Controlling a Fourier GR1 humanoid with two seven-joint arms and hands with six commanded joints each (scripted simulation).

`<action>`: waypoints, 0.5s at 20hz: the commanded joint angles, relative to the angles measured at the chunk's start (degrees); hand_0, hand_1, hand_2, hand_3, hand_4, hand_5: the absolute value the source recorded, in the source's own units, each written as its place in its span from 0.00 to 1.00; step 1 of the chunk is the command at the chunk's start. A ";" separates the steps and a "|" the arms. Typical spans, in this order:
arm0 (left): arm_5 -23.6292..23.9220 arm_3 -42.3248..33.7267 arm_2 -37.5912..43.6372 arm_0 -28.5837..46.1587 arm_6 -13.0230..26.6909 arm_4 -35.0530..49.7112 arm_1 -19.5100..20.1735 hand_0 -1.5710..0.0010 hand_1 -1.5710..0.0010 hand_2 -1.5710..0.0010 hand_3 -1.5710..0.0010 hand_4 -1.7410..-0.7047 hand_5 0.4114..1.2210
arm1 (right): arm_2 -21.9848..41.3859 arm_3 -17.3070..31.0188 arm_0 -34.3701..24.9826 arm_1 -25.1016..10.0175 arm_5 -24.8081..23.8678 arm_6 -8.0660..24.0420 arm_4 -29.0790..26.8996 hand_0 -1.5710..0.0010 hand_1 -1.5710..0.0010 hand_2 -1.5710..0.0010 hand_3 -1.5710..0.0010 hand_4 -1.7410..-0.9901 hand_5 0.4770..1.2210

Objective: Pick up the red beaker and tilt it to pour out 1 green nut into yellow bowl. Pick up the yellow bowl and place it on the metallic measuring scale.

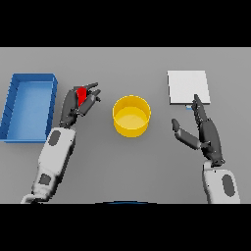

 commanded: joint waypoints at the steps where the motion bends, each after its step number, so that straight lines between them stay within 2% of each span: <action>1: -0.02 -0.06 -0.23 0.07 0.01 -0.27 0.26 0.05 0.06 0.06 0.10 0.20 0.95 | 0.41 0.28 0.31 0.37 -0.28 -0.62 0.58 1.00 1.00 1.00 1.00 0.60 0.23; 4: -0.01 -2.09 -0.05 -0.51 -0.06 -0.66 0.39 0.03 0.03 0.03 0.05 0.23 0.98 | 0.75 -0.44 0.73 0.60 0.00 -1.10 0.41 1.00 1.00 1.00 1.00 0.60 0.24; 10: -0.38 -10.45 -3.00 -0.67 5.83 -4.62 1.49 0.01 0.01 0.01 0.01 0.24 0.99 | 0.54 -0.64 0.23 0.10 0.07 -0.71 0.47 1.00 1.00 1.00 1.00 0.60 0.25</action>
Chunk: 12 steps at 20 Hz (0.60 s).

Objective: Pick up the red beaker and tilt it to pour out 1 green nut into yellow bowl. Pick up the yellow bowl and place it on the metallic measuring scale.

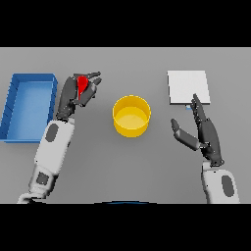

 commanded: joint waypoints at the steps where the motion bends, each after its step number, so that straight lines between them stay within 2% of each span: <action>1: -0.11 -1.40 -0.72 -0.39 1.43 -0.71 0.88 0.01 0.01 0.01 0.01 0.19 0.97 | 0.50 0.07 0.45 0.29 -0.06 -0.09 0.50 1.00 1.00 1.00 1.00 0.61 0.25; 3: 0.00 -2.59 -3.60 -0.40 3.72 -3.42 2.25 0.00 0.00 0.00 0.01 0.12 0.94 | 1.03 -0.60 0.89 0.51 -0.01 -0.44 0.83 1.00 1.00 1.00 1.00 0.62 0.25; 8: -0.64 -4.04 -6.52 -1.82 6.97 -4.81 5.04 0.00 0.00 0.00 0.01 0.12 0.90 | 1.02 0.53 0.90 0.62 -0.37 0.11 1.43 1.00 1.00 1.00 1.00 0.62 0.27; 12: -2.74 -4.67 -13.35 -5.10 11.95 -11.16 8.79 0.00 0.00 0.00 0.00 0.05 0.88 | 0.50 0.80 0.10 0.85 -0.17 0.71 0.43 1.00 1.00 1.00 1.00 0.62 0.28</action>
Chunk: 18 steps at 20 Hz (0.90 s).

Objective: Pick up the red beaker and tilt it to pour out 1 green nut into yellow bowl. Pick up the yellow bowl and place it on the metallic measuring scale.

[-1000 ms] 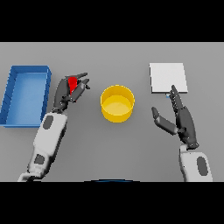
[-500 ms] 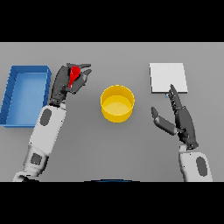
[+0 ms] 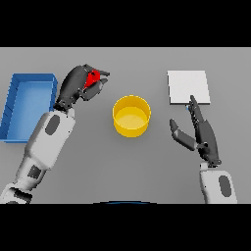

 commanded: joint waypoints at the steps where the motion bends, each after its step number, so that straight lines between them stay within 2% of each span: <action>1: -0.69 0.95 -2.16 -1.53 0.28 -2.59 1.43 0.00 0.00 0.00 0.00 0.04 0.88 | -0.09 -0.63 0.30 -0.13 -0.10 -0.30 -0.03 1.00 1.00 1.00 1.00 0.63 0.28; 4: -4.07 2.23 -7.87 -5.34 1.74 -7.97 4.82 0.00 0.00 0.00 0.00 0.02 0.91 | 0.36 -1.07 0.46 -0.14 -0.25 0.40 0.62 1.00 1.00 1.00 1.00 0.61 0.29; 5: -5.56 2.34 -10.31 -6.16 2.83 -9.94 5.46 0.00 0.00 0.00 0.00 0.02 0.92 | 0.58 -1.37 1.03 -0.14 -0.26 -0.28 0.88 1.00 1.00 1.00 1.00 0.60 0.29; 9: -11.69 5.01 -17.53 -10.80 2.91 -15.11 7.58 0.00 0.00 0.00 0.00 0.01 0.97 | 0.22 -1.76 1.50 -0.89 0.12 -0.41 0.64 1.00 1.00 1.00 1.00 0.60 0.29; 12: -16.77 7.65 -21.85 -15.18 2.73 -17.81 8.67 0.00 0.00 0.00 0.00 0.13 0.98 | 0.35 -1.49 1.47 0.32 -0.16 1.33 0.15 1.00 1.00 1.00 1.00 0.61 0.27; 15: -21.60 8.90 -26.69 -18.85 4.31 -20.50 8.96 0.00 0.00 0.00 0.14 0.08 0.99 | -0.11 -0.82 1.27 1.33 -0.35 0.83 -0.94 1.00 1.00 1.00 1.00 0.62 0.23; 18: -25.08 11.74 -31.93 -22.81 4.50 -23.58 8.56 0.00 0.00 0.00 0.17 0.05 1.00 | -0.47 -0.96 0.65 1.40 0.05 1.76 -1.94 1.00 1.00 1.00 1.00 0.59 0.20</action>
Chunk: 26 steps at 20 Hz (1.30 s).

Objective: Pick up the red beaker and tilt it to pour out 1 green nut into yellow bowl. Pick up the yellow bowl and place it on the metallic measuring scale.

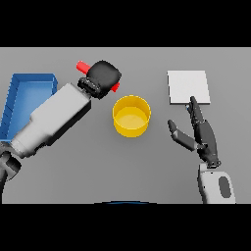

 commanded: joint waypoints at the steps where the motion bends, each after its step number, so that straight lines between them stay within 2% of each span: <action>1: -0.91 0.09 -1.28 -1.05 -0.02 -0.81 0.15 0.00 0.00 0.00 0.19 0.04 1.00 | -0.23 0.62 -0.24 0.37 -0.14 0.17 -0.33 1.00 1.00 1.00 1.00 0.58 0.19; 3: -2.12 1.38 -3.71 -3.28 -1.46 -1.81 -0.20 0.00 0.00 0.00 0.23 0.03 1.00 | -0.77 0.40 0.15 -0.01 0.00 -0.34 -0.83 1.00 1.00 1.00 1.00 0.59 0.17; 6: -2.09 2.31 -8.18 -5.65 -3.63 -3.87 -0.50 0.00 0.00 0.00 0.12 0.02 1.00 | -0.34 0.79 0.54 0.06 0.38 -1.89 -0.47 1.00 1.00 1.00 1.00 0.59 0.17; 7: -2.06 2.91 -9.51 -7.06 -3.71 -4.66 -0.96 0.00 0.00 0.00 0.10 0.01 1.00 | -0.03 1.26 0.13 0.56 0.01 -0.97 -0.05 1.00 1.00 1.00 1.00 0.59 0.17; 10: -2.82 3.64 -13.43 -9.10 -3.32 -6.60 -2.05 0.00 0.00 0.00 0.05 0.01 1.00 | -0.72 1.71 -0.23 -0.51 -0.10 -1.01 0.24 1.00 1.00 1.00 1.00 0.59 0.17; 12: -1.81 3.48 -16.01 -9.74 -4.35 -8.04 -1.35 0.00 0.00 0.00 0.03 0.00 1.00 | -0.70 1.28 -0.61 -0.53 0.17 -0.49 -0.15 1.00 1.00 1.00 1.00 0.60 0.17; 14: -1.83 5.64 -18.76 -11.01 -3.63 -9.84 -2.41 0.00 0.00 0.00 0.02 0.00 1.00 | -0.69 0.80 -0.06 -0.65 0.43 -0.63 -0.40 1.00 1.00 1.00 1.00 0.61 0.17; 17: -4.19 5.16 -23.36 -13.42 -6.64 -11.52 -2.85 0.00 0.00 0.00 0.01 0.00 1.00 | -0.59 0.42 0.87 -0.61 0.08 -1.05 0.04 1.00 1.00 1.00 1.00 0.60 0.18; 21: -5.97 6.74 -26.04 -15.52 -5.72 -11.91 -4.71 0.00 0.00 0.00 0.00 0.00 1.00 | -0.31 0.49 0.62 -0.58 -0.77 -0.90 1.26 1.00 1.00 1.00 1.00 0.61 0.17; 26: -6.47 8.72 -30.36 -18.04 -7.07 -12.93 -5.23 0.00 0.00 0.00 0.00 0.00 1.00 | -0.77 1.50 0.33 -0.73 -0.68 -1.78 0.97 1.00 1.00 1.00 1.00 0.63 0.15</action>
